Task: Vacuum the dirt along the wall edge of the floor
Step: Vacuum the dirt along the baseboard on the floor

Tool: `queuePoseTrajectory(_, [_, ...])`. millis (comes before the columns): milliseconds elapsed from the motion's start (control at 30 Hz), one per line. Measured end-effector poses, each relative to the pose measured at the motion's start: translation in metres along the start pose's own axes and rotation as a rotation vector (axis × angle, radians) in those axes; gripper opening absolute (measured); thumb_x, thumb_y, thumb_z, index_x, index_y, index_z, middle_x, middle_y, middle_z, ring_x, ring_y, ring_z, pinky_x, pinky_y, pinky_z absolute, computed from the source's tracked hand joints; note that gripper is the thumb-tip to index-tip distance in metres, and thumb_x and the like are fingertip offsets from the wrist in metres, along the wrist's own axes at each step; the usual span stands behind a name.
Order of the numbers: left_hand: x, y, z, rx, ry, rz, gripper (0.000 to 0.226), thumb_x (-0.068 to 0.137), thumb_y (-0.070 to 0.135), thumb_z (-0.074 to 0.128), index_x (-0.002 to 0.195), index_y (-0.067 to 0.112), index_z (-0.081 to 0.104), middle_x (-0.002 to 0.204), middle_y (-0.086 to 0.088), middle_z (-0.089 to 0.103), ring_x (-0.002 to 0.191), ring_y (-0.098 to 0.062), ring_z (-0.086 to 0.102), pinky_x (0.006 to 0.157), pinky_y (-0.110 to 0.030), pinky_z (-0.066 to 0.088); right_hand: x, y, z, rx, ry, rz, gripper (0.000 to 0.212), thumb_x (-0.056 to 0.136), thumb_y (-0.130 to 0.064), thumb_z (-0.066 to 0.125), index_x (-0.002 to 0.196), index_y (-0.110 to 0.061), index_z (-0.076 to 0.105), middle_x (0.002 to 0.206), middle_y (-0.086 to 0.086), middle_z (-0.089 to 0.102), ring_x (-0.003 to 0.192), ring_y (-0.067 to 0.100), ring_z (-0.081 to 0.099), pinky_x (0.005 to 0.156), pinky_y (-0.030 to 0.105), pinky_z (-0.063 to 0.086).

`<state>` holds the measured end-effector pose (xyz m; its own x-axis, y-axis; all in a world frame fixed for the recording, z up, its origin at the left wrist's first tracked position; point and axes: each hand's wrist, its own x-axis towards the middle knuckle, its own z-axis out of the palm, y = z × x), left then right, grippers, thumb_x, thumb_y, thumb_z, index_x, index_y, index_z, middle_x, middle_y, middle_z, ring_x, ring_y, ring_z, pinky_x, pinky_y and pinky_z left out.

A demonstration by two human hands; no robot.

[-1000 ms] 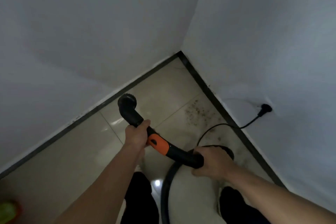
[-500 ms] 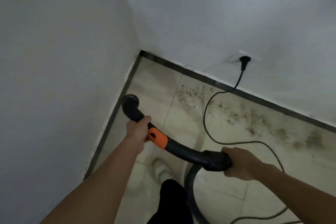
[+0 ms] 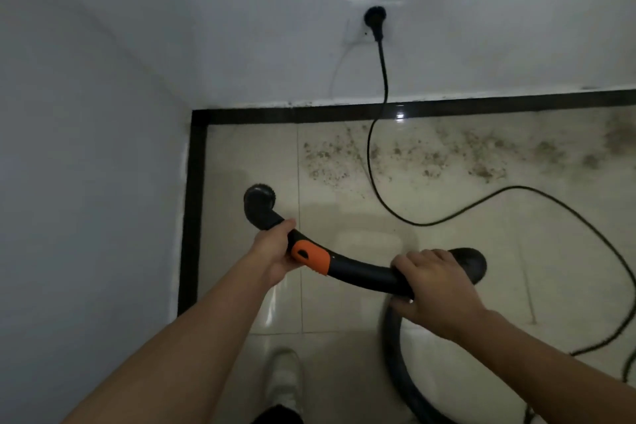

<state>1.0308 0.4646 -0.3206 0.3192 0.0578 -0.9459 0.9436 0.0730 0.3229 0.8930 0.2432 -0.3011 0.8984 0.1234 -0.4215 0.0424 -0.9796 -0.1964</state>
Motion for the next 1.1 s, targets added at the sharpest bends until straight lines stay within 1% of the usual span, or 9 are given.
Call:
queuePoseTrajectory(167, [0.070, -0.015, 0.021, 0.039, -0.106, 0.034, 0.035, 0.097, 0.025, 0.057, 0.122, 0.002, 0.048, 0.100, -0.021, 0.064, 0.083, -0.033, 0.066, 0.060, -0.043, 0.053, 0.060, 0.002, 0.056, -0.118, 0.170, -0.016, 0.043, 0.044, -0.035, 0.087, 0.071, -0.023, 0.054, 0.048, -0.003, 0.050, 0.037, 0.016, 0.048, 0.044, 0.026, 0.032])
queuePoseTrajectory(233, [0.104, -0.016, 0.012, 0.139, -0.170, 0.040, 0.044, 0.098, 0.041, 0.052, 0.116, 0.001, 0.053, 0.102, -0.025, 0.068, 0.085, -0.037, 0.070, 0.063, -0.044, 0.057, 0.085, 0.009, 0.066, -0.180, 0.178, -0.024, 0.040, 0.051, -0.037, 0.085, 0.075, -0.024, 0.055, 0.051, -0.003, 0.054, 0.039, 0.017, 0.052, 0.045, 0.027, 0.031])
queuePoseTrajectory(300, [0.142, -0.013, -0.005, 0.353, -0.152, 0.105, 0.058, 0.099, 0.054, 0.037, 0.110, 0.001, 0.058, 0.101, -0.026, 0.069, 0.088, -0.037, 0.070, 0.072, -0.042, 0.058, 0.106, 0.015, 0.075, -0.216, 0.158, -0.035, 0.027, 0.078, -0.040, 0.069, 0.094, -0.026, 0.053, 0.075, -0.003, 0.065, 0.063, 0.019, 0.064, 0.057, 0.028, 0.031])
queuePoseTrajectory(367, [0.177, -0.005, -0.026, 0.544, -0.029, 0.276, 0.063, 0.101, 0.055, 0.029, 0.109, 0.002, 0.062, 0.104, -0.022, 0.069, 0.094, -0.035, 0.067, 0.082, -0.040, 0.053, 0.125, 0.019, 0.082, -0.210, 0.091, 0.011, 0.021, 0.092, -0.039, 0.050, 0.109, -0.027, 0.047, 0.096, -0.003, 0.067, 0.084, 0.022, 0.066, 0.065, 0.031, 0.032])
queuePoseTrajectory(467, [0.231, 0.009, -0.065, 0.893, 0.215, 0.611, 0.052, 0.103, 0.043, 0.037, 0.108, -0.001, 0.063, 0.114, -0.018, 0.064, 0.107, -0.035, 0.060, 0.093, -0.036, 0.046, 0.158, 0.018, 0.090, -0.218, 0.143, 0.061, 0.021, 0.094, -0.039, 0.047, 0.112, -0.028, 0.046, 0.097, -0.004, 0.066, 0.087, 0.022, 0.065, 0.066, 0.031, 0.034])
queuePoseTrajectory(667, [0.316, -0.031, -0.117, 1.368, 0.627, 0.962, 0.049, 0.086, 0.035, 0.035, 0.101, -0.001, 0.064, 0.110, -0.023, 0.061, 0.100, -0.041, 0.060, 0.078, -0.043, 0.055, 0.224, -0.012, 0.097, -0.110, 0.311, 0.056, 0.017, 0.087, -0.042, 0.054, 0.098, -0.033, 0.044, 0.075, -0.007, 0.051, 0.069, 0.017, 0.051, 0.061, 0.029, 0.036])
queuePoseTrajectory(767, [0.323, -0.065, -0.115, 1.389, 0.621, 0.974, 0.058, 0.085, 0.035, 0.035, 0.114, -0.004, 0.066, 0.123, -0.027, 0.061, 0.113, -0.042, 0.060, 0.089, -0.048, 0.053, 0.244, -0.038, 0.106, -0.026, 0.278, 0.084, 0.018, 0.087, -0.043, 0.055, 0.097, -0.032, 0.045, 0.078, -0.007, 0.052, 0.071, 0.017, 0.054, 0.060, 0.029, 0.036])
queuePoseTrajectory(867, [0.323, -0.081, -0.109, 1.347, 0.645, 1.014, 0.062, 0.091, 0.038, 0.030, 0.131, -0.001, 0.055, 0.140, -0.023, 0.050, 0.131, -0.038, 0.047, 0.110, -0.046, 0.032, 0.266, -0.059, 0.123, 0.020, 0.295, 0.101, 0.024, 0.087, -0.041, 0.056, 0.107, -0.027, 0.052, 0.083, -0.005, 0.056, 0.074, 0.019, 0.058, 0.064, 0.030, 0.043])
queuePoseTrajectory(1100, [0.334, -0.073, -0.104, 1.351, 0.698, 1.010, 0.069, 0.090, 0.046, 0.026, 0.138, 0.002, 0.050, 0.147, -0.019, 0.044, 0.137, -0.032, 0.040, 0.112, -0.044, 0.020, 0.296, -0.069, 0.131, -0.020, 0.366, 0.188, 0.029, 0.092, -0.039, 0.056, 0.115, -0.023, 0.050, 0.085, -0.003, 0.058, 0.070, 0.019, 0.055, 0.063, 0.031, 0.043])
